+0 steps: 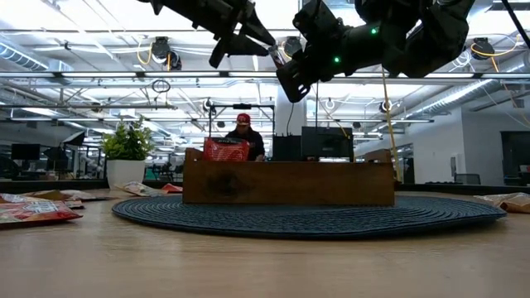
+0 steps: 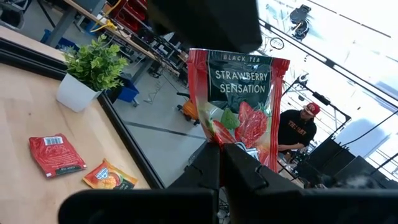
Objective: Pick & Place Tea
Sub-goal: Put the red tea bag into the left section of the wooden organizer
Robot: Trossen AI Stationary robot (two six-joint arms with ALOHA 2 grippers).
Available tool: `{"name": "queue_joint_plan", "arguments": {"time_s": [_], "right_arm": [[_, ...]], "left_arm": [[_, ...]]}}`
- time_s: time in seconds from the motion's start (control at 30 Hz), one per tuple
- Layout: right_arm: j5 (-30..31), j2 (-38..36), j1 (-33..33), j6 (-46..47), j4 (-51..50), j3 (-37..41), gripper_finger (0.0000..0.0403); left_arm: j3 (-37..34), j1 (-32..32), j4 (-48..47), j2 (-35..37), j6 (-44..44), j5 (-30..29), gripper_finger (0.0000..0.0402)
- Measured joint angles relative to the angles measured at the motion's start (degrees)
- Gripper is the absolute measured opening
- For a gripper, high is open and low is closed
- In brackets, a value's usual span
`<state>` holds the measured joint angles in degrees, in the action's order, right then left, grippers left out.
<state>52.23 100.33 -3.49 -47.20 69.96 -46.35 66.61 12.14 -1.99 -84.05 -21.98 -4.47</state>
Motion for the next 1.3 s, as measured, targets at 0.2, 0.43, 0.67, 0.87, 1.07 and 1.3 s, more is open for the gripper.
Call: {"name": "queue_joint_plan", "arguments": {"time_s": [0.2,0.43,0.67,0.87,1.07,1.3], "right_arm": [[0.0,0.0,0.0,0.0,0.0,0.0,0.0],[0.0,0.0,0.0,0.0,0.0,0.0,0.0],[0.1,0.0,0.0,0.0,-0.2,0.0,0.0],[0.1,0.0,0.0,0.0,-0.5,0.0,0.0],[0.1,0.0,0.0,0.0,-0.8,0.0,0.0],[0.2,0.0,0.0,0.1,-1.1,0.0,0.0]], "left_arm": [[0.0,-0.1,1.3,-0.3,0.6,0.0,0.0122],[0.0,-0.2,2.5,-1.3,1.1,0.2,0.0122],[0.0,0.0,2.5,-3.2,1.3,0.2,0.0122],[0.0,0.1,4.0,-3.6,2.0,0.2,0.0122],[0.0,0.1,3.8,-3.1,2.8,0.2,0.0122],[0.0,0.1,4.2,-1.8,3.1,0.2,0.0122]]}}
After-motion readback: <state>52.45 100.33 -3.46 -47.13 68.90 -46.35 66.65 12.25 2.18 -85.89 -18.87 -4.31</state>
